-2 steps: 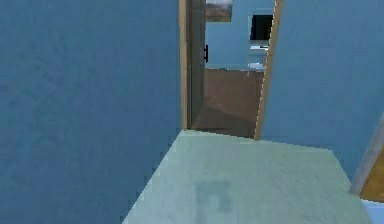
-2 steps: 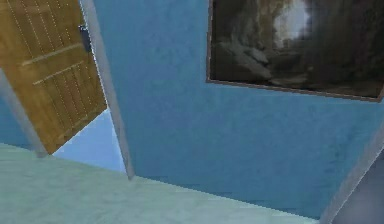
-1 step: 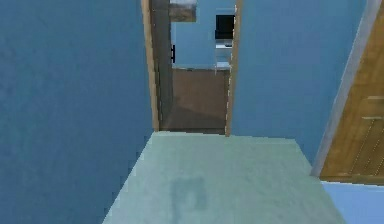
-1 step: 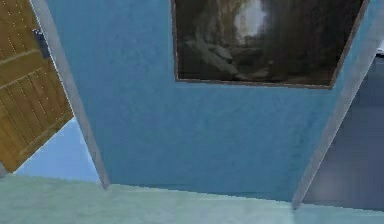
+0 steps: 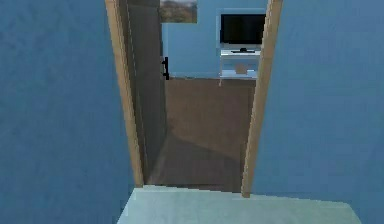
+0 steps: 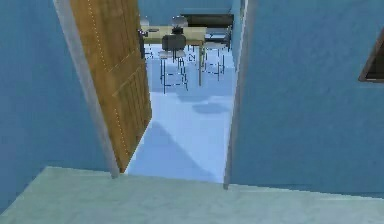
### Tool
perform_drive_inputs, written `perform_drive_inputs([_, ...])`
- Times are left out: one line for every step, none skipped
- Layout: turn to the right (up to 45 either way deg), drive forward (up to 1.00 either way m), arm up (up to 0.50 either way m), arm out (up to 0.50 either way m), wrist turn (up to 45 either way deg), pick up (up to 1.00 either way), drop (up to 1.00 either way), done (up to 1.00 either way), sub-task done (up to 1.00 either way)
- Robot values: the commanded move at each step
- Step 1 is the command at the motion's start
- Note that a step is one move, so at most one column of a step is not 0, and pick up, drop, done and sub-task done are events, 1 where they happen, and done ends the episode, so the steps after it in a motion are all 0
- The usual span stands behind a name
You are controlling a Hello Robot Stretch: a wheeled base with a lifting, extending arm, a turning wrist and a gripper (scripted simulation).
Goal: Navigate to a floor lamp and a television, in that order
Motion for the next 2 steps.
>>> perform_drive_inputs([0.0, 1.0, 0.0, 0.0, 0.0, 0.0, 0.0, 0.0, 0.0])
perform_drive_inputs([12.0, 0.0, 0.0, 0.0, 0.0, 0.0, 0.0, 0.0, 0.0])
